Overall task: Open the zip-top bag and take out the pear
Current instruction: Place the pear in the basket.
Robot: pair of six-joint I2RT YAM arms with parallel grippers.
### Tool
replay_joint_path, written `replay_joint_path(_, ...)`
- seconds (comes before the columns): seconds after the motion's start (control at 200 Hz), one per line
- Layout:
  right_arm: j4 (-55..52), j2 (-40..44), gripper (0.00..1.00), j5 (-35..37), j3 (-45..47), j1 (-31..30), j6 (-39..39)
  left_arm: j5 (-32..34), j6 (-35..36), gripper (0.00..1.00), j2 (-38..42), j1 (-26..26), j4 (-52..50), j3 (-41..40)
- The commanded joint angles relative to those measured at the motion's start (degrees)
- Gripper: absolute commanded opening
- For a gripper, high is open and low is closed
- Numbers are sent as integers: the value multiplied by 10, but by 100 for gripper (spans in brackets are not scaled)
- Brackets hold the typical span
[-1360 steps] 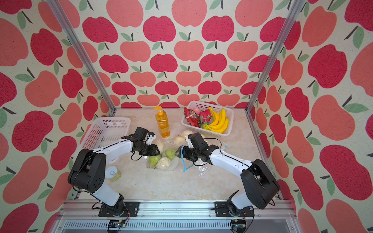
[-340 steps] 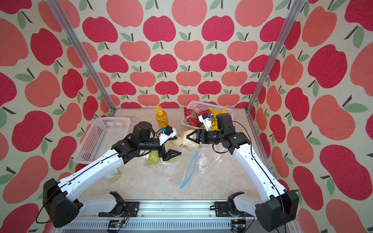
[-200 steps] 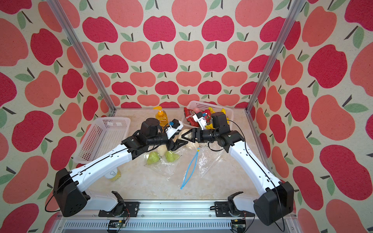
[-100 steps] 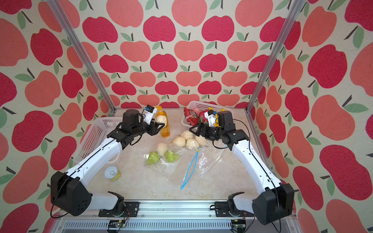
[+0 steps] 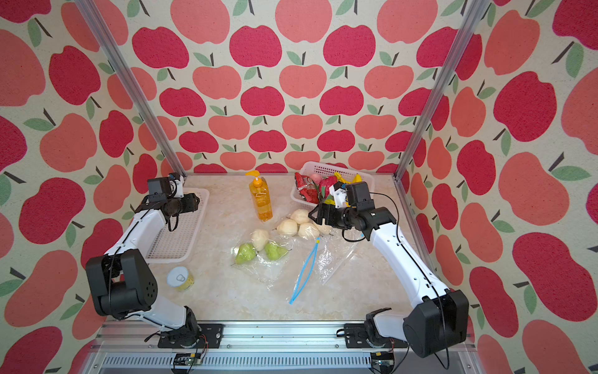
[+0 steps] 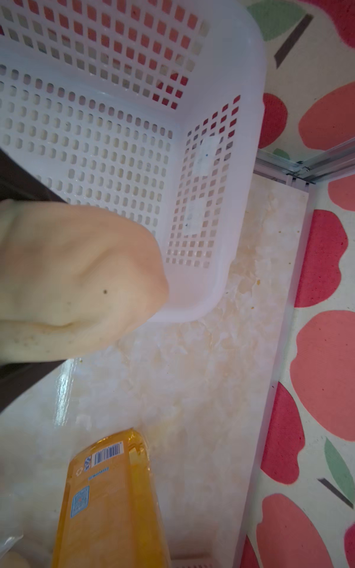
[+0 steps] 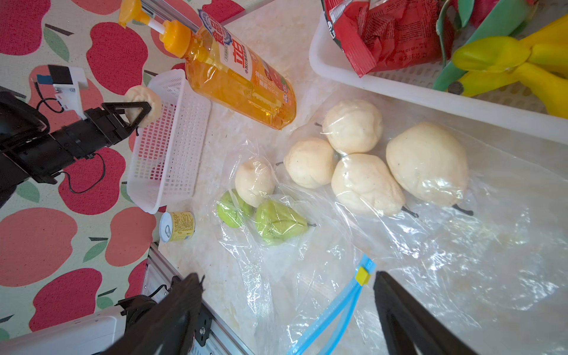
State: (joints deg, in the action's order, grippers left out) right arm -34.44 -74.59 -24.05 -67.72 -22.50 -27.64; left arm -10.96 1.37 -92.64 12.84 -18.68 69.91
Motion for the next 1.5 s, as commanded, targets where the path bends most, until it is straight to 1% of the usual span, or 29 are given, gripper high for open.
replay_joint_path(0.0, -4, -9, 91, 1, 15, -4, 19, 17, 21, 50, -37, 10, -46, 33)
replay_joint_path(0.175, 7, -14, 91, -8, 27, -4, 16, 10, 43, 56, -117, 18, -95, 90)
replay_joint_path(0.275, 10, -14, 91, -10, 29, -4, 13, 6, 43, 59, -145, 19, -104, 106)
replay_joint_path(0.395, 9, -14, 91, -12, 27, -4, 14, -5, 48, 68, -163, 19, -116, 120)
replay_joint_path(0.51, 6, -12, 92, -14, 26, -4, 14, 1, 55, 80, -177, 20, -135, 135)
replay_joint_path(0.595, 5, -7, 92, -12, 28, -4, 14, 9, 57, 86, -162, 20, -131, 128)
replay_joint_path(0.715, 1, 1, 92, -9, 35, -4, 10, 3, 47, 91, -84, 17, -113, 107)
replay_joint_path(0.77, 1, 7, 90, -12, 43, -4, 3, -1, 47, 92, -45, 4, -126, 109)
replay_joint_path(0.83, 2, 15, 88, -15, 56, -4, -7, -2, 54, 91, -3, -27, -144, 112)
replay_joint_path(0.95, -5, 45, 78, -22, 93, -1, -26, -41, 53, 88, 57, -103, -189, 109)
replay_joint_path(1.036, -19, 71, 66, -28, 118, 8, -38, -73, 49, 85, 76, -159, -216, 100)
replay_joint_path(1.061, -26, 80, 60, -28, 125, 10, -40, -75, 43, 84, 80, -176, -220, 95)
replay_joint_path(1.101, -33, 91, 55, -27, 134, 11, -44, -80, 35, 84, 86, -202, -221, 85)
replay_joint_path(1.106, -35, 94, 52, -27, 137, 12, -46, -81, 34, 83, 87, -205, -221, 84)
replay_joint_path(1.121, -37, 96, 50, -27, 140, 13, -46, -83, 30, 83, 89, -214, -219, 79)
replay_joint_path(1.196, -47, 116, 31, -33, 158, 14, -54, -96, 8, 84, 97, -250, -212, 56)
replay_joint_path(1.236, -49, 122, 24, -41, 167, 14, -60, -101, -12, 85, 99, -261, -204, 42)
replay_joint_path(1.331, -38, 127, 16, -74, 193, 12, -82, -108, -32, 86, 98, -281, -193, 15)
replay_joint_path(1.381, -27, 130, 15, -85, 205, 7, -95, -104, -37, 86, 94, -286, -192, 4)
replay_joint_path(1.491, -6, 129, 13, -80, 227, -16, -124, -100, -49, 87, 85, -287, -197, -10)
